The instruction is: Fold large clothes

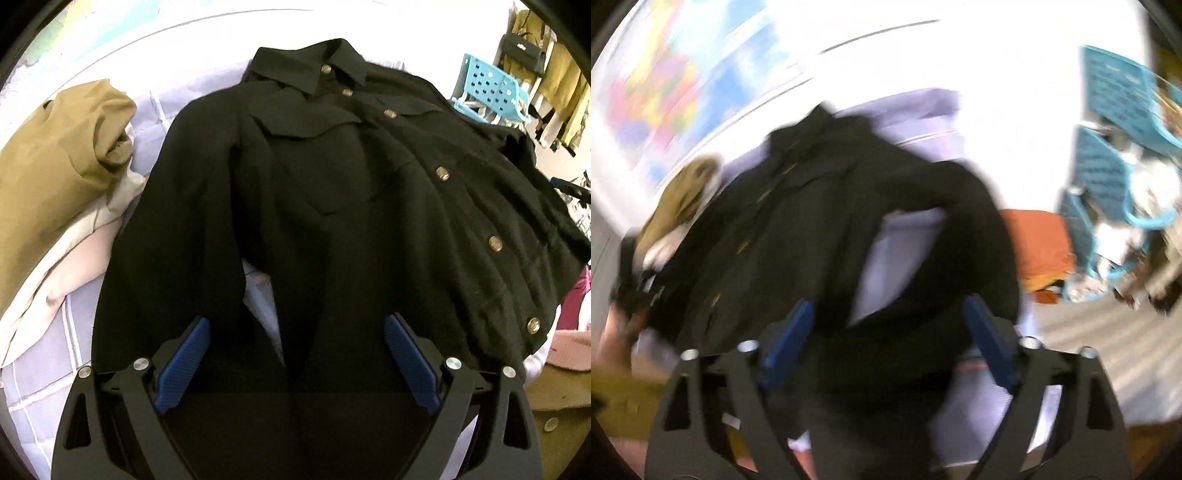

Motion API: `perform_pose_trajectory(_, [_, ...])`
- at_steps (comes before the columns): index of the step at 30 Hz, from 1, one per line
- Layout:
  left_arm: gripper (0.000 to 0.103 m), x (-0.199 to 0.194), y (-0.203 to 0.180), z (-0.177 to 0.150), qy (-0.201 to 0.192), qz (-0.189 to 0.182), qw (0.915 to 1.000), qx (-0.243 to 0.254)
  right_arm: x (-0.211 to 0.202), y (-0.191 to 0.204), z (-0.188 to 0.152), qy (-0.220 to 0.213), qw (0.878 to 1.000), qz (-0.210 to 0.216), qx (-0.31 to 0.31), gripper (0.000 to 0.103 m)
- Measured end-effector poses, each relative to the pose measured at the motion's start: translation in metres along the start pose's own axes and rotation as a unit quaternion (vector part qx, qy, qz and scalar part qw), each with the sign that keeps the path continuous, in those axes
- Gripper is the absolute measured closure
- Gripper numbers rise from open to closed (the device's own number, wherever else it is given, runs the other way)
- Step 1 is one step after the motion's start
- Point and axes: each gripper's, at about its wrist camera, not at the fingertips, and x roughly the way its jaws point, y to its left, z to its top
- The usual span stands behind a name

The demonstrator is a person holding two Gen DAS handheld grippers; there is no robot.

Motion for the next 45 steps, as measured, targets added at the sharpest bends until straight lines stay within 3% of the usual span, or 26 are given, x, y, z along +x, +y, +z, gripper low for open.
perform_pose_trajectory(3, [0.011,-0.011,-0.008,0.004,-0.024,-0.004,0.9996,0.010,0.024,-0.014,-0.009,0.042,0.999,-0.010,0.000,0.017])
perform_pose_trajectory(5, [0.011,-0.019,-0.015,0.007,-0.043,-0.006,0.9988,0.021,0.036,-0.010,-0.011,0.041,0.998,-0.032,-0.023,0.027])
perform_pose_trajectory(7, [0.011,-0.028,-0.023,0.013,-0.062,-0.009,0.9975,0.032,0.038,-0.015,-0.008,0.042,0.999,-0.002,-0.019,0.076])
perform_pose_trajectory(8, [0.011,-0.030,-0.025,0.016,-0.067,-0.012,0.9971,0.033,0.034,-0.023,-0.004,0.040,0.999,0.029,0.012,0.092])
perform_pose_trajectory(13, [0.011,-0.037,-0.041,0.030,-0.092,-0.029,0.9938,0.056,-0.035,-0.025,0.047,-0.067,0.992,0.100,0.026,0.093])
perform_pose_trajectory(16, [0.011,-0.037,-0.048,0.038,-0.102,-0.048,0.9912,0.069,-0.064,0.014,0.089,-0.091,0.987,0.132,-0.022,0.093])
perform_pose_trajectory(19, [0.011,-0.037,-0.057,0.050,-0.117,-0.072,0.9867,0.087,-0.055,0.065,0.118,-0.072,0.978,0.178,-0.076,0.091])
perform_pose_trajectory(22, [0.011,-0.039,-0.062,0.056,-0.130,-0.091,0.9824,0.098,-0.012,0.132,0.128,-0.022,0.970,0.202,-0.133,0.087])
perform_pose_trajectory(23, [0.011,-0.039,-0.064,0.059,-0.133,-0.092,0.9818,0.100,0.007,0.150,0.127,-0.002,0.966,0.214,-0.141,0.080])
perform_pose_trajectory(24, [0.011,-0.038,-0.066,0.062,-0.134,-0.092,0.9815,0.101,0.033,0.172,0.124,0.027,0.962,0.226,-0.148,0.061])
perform_pose_trajectory(26, [0.011,-0.035,-0.069,0.065,-0.133,-0.093,0.9815,0.101,0.062,0.194,0.118,0.052,0.961,0.217,-0.162,0.037])
perform_pose_trajectory(29, [0.011,-0.026,-0.069,0.067,-0.119,-0.087,0.9839,0.101,0.081,0.195,0.110,0.057,0.962,0.214,-0.159,0.036])
perform_pose_trajectory(33, [0.011,-0.019,-0.063,0.068,-0.111,-0.098,0.9848,0.091,0.076,0.147,0.094,0.040,0.971,0.201,-0.121,0.028])
perform_pose_trajectory(35, [0.011,-0.017,-0.062,0.072,-0.112,-0.106,0.9840,0.090,0.079,0.127,0.076,0.051,0.973,0.199,-0.107,0.028])
perform_pose_trajectory(39, [0.011,-0.011,-0.077,0.083,-0.115,-0.113,0.9811,0.108,0.106,0.126,0.049,0.109,0.961,0.237,-0.093,0.031])
perform_pose_trajectory(40, [0.011,-0.009,-0.080,0.086,-0.113,-0.117,0.9808,0.108,0.110,0.128,0.046,0.115,0.958,0.245,-0.092,0.041])
perform_pose_trajectory(41, [0.011,-0.008,-0.081,0.088,-0.111,-0.121,0.9807,0.106,0.113,0.132,0.044,0.119,0.954,0.259,-0.091,0.072])
perform_pose_trajectory(42, [0.011,-0.006,-0.081,0.090,-0.110,-0.122,0.9811,0.103,0.112,0.135,0.047,0.108,0.952,0.274,-0.088,0.084])
perform_pose_trajectory(45, [0.011,-0.010,-0.073,0.089,-0.116,-0.127,0.9809,0.090,0.094,0.154,0.068,0.061,0.945,0.307,-0.095,0.088])
